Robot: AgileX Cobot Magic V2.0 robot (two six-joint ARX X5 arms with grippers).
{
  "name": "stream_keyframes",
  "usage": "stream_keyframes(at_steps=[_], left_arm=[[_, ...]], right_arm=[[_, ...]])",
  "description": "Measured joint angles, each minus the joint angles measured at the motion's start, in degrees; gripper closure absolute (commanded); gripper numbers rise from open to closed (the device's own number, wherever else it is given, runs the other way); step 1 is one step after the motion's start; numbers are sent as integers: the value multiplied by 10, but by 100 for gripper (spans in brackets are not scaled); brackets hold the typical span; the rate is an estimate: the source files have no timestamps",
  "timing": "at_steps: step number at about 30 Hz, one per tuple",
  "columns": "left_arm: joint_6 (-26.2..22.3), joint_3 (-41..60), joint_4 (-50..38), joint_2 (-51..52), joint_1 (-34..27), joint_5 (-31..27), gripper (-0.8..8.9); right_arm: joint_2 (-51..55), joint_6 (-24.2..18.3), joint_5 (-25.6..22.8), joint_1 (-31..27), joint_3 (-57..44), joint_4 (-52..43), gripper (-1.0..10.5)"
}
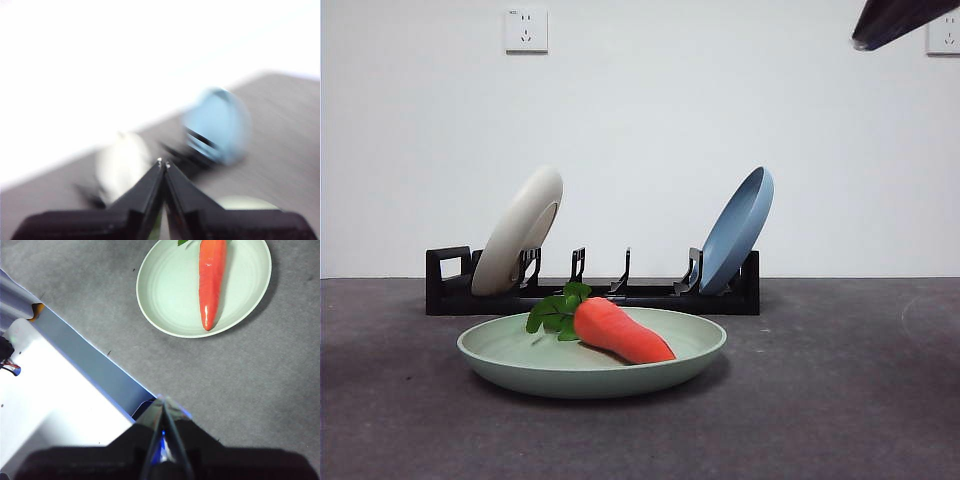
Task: Take the green plate from the plate rack,put the plate on the table,take the carrot from the table,put the carrot in the plate
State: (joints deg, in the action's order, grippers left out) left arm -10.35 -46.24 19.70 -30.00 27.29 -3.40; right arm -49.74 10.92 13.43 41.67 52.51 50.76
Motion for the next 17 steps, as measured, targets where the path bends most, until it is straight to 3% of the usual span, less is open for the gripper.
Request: stream_keyframes(at_steps=[7,17], left_arm=[[-11,165,-147,141,-134,4,817],[26,370,-156,253,-199,26,817]], right_arm=[[0,0,0,0,0,0,945],[0,0,0,0,0,0,945]])
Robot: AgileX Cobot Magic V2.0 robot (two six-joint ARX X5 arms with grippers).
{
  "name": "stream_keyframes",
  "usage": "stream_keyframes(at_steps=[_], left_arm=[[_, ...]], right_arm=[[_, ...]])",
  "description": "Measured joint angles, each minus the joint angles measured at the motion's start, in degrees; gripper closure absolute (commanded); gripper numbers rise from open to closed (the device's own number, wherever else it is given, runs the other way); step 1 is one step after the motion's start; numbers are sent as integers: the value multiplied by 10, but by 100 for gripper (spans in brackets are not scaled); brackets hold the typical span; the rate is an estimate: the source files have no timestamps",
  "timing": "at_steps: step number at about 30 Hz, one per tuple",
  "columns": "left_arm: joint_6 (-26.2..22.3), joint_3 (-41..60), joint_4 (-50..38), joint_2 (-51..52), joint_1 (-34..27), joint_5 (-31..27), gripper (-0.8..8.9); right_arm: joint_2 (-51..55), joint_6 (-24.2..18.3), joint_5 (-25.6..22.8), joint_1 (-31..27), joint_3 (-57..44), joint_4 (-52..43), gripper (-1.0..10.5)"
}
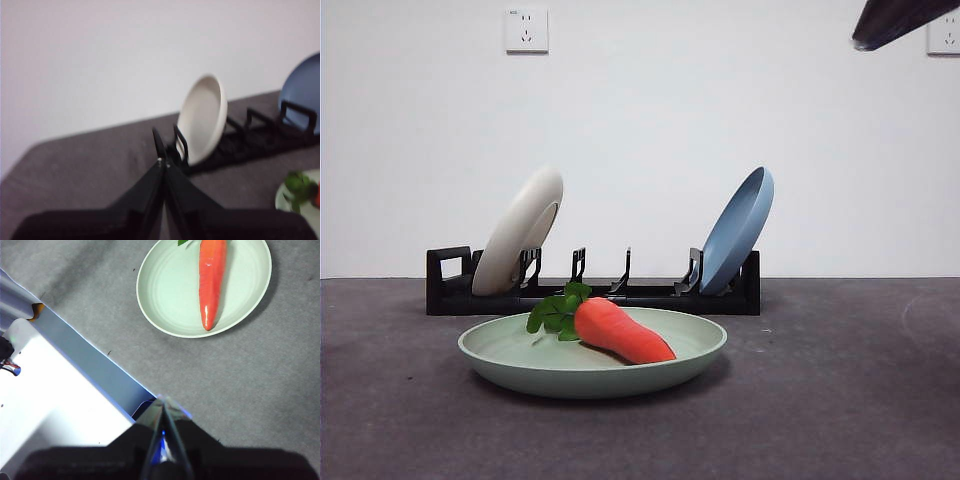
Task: Take the green plate from the plate rack,put the plate on the table,take the carrot from the table,put the carrot in the plate
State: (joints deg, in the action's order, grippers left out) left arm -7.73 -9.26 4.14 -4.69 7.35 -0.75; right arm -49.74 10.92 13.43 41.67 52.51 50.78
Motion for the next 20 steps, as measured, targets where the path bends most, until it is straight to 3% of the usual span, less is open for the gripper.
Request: stream_keyframes(at_steps=[10,20], left_arm=[[39,80,-8,33,-24,40,817],[67,83,59,44,-50,42,817]], right_arm=[[0,0,0,0,0,0,945],[0,0,0,0,0,0,945]])
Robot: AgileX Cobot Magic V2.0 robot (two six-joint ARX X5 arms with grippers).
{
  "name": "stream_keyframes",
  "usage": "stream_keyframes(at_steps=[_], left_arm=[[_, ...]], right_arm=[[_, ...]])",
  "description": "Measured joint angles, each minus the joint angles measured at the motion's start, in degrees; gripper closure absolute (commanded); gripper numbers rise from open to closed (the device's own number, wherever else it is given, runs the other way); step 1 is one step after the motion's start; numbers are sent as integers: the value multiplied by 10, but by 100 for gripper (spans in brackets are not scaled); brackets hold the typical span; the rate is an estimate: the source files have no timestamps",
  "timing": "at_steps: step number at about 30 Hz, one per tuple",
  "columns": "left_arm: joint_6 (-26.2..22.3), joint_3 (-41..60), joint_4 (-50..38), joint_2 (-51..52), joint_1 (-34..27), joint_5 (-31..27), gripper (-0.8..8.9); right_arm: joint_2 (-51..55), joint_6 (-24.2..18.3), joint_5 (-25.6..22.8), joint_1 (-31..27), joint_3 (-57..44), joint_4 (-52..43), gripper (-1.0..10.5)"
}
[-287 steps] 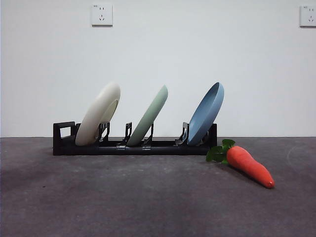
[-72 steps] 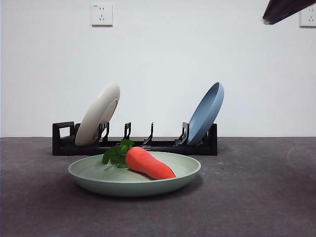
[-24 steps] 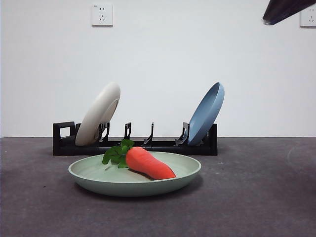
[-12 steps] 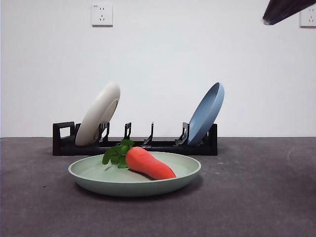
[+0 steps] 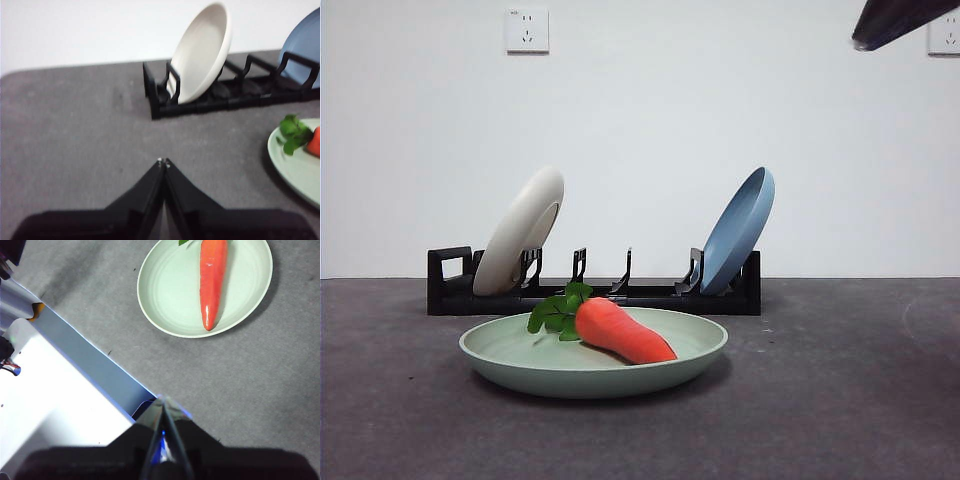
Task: Take the green plate from the plate rack,put the plate on the table,take the carrot from the table,put the carrot in the plate
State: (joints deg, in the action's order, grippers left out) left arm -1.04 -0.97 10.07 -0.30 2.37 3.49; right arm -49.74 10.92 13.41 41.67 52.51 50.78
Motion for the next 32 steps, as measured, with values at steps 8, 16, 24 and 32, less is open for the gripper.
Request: stream_keyframes(at_steps=[8,16,24,32], left_arm=[[14,0,2,0,-1,0,817],[17,0,2,0,-1,0,817],[17,0,2,0,-1,0,817],[17,0,2,0,-1,0,817]], right_arm=[[0,0,0,0,0,0,945],[0,0,0,0,0,0,945],[3,0,-2,-1,0,2,945],[99,-46,-73,-89,-1,-47,945]])
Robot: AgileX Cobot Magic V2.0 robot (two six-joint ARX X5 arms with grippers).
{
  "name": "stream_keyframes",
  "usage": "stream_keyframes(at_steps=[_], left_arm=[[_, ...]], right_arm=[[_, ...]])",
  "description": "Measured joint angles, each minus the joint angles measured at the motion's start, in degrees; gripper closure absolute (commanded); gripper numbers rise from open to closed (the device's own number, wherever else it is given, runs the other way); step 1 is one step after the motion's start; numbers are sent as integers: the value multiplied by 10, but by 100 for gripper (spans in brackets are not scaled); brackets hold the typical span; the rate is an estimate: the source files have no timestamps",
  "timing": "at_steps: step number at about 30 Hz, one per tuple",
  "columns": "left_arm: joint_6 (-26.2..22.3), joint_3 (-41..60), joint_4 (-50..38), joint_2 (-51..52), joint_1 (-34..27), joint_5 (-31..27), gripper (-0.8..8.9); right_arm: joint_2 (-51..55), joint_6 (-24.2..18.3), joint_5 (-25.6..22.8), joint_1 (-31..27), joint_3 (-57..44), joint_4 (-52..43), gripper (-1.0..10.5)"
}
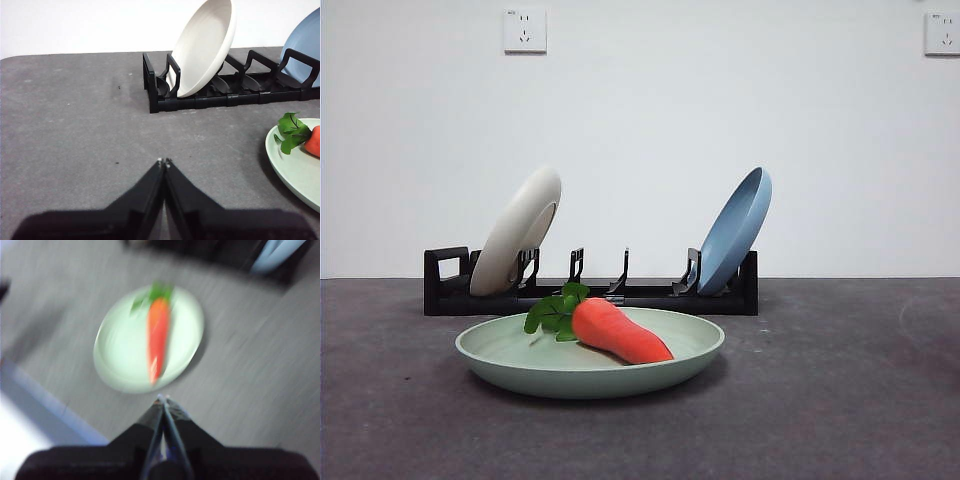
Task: Take the green plate from the plate rack,put the plate on the table,take the carrot from the table,put the carrot in the plate
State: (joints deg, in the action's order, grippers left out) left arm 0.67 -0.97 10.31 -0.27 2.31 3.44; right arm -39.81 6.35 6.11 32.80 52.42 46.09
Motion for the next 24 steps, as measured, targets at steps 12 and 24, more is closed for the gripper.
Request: stream_keyframes(at_steps=[12,24], left_arm=[[0,0,0,0,0,0,817],[0,0,0,0,0,0,817]], right_arm=[[186,-71,-2,-215,-175,-254,945],[344,-63,-3,-261,-433,-389,945]])
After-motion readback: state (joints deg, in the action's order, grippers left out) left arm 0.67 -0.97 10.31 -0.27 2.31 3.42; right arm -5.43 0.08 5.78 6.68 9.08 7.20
